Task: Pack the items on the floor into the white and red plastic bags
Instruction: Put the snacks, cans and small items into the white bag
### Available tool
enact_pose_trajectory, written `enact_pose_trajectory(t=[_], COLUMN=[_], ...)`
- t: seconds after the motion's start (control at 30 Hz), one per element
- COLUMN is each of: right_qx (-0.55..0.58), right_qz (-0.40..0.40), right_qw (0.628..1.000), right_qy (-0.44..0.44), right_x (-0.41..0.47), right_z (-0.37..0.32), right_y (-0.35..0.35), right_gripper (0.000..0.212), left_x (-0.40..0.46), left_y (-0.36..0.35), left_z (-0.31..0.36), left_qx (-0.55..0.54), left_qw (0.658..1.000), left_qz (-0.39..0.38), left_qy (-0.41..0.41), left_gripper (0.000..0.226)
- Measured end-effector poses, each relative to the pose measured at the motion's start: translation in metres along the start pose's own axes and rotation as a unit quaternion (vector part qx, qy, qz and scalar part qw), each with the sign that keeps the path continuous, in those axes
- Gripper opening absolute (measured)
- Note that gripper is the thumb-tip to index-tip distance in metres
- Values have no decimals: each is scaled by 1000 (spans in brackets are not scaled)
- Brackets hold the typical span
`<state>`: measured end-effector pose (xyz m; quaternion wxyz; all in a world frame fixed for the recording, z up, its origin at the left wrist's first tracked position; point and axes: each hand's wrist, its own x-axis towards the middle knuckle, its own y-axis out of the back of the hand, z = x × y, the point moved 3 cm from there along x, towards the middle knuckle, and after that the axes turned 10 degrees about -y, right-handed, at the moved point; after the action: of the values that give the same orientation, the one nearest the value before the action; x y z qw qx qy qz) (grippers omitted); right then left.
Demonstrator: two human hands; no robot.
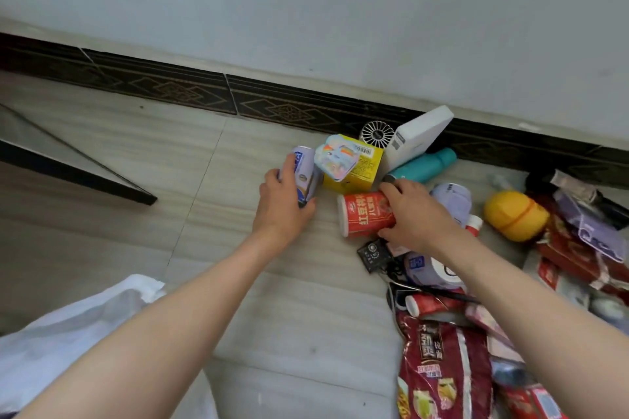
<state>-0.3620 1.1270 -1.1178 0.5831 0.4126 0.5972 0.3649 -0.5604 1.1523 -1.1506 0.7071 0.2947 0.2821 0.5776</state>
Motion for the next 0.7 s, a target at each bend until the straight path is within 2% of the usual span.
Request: enact_pose_trajectory(t=[0.2, 0.3, 0.4, 0.57, 0.7], right_qx=[-89, -111, -115, -104, -111], right_qz=[3, 36, 49, 40, 28], right_qw=[996, 993, 992, 994, 993], right_qy=[21, 27, 24, 14, 39], right_x=[-2, -10, -24, -78, -125], right_z=[-13, -19, -30, -61, -100], right_y=[14, 21, 28, 58, 89], right_gripper=[66, 67, 66, 67, 65], left_x=[-18, -32, -47, -84, -128], left_y=[24, 46, 74, 139, 194], left_z=[-18, -25, -22, -1, 18], left_qx=[-33, -25, -16, -29, -30], left_qw=[998, 999, 999, 998, 998], left_qz=[17, -7, -10, 30, 41], left_qy=[42, 46, 36, 47, 38], left_gripper=[70, 68, 67, 61, 55])
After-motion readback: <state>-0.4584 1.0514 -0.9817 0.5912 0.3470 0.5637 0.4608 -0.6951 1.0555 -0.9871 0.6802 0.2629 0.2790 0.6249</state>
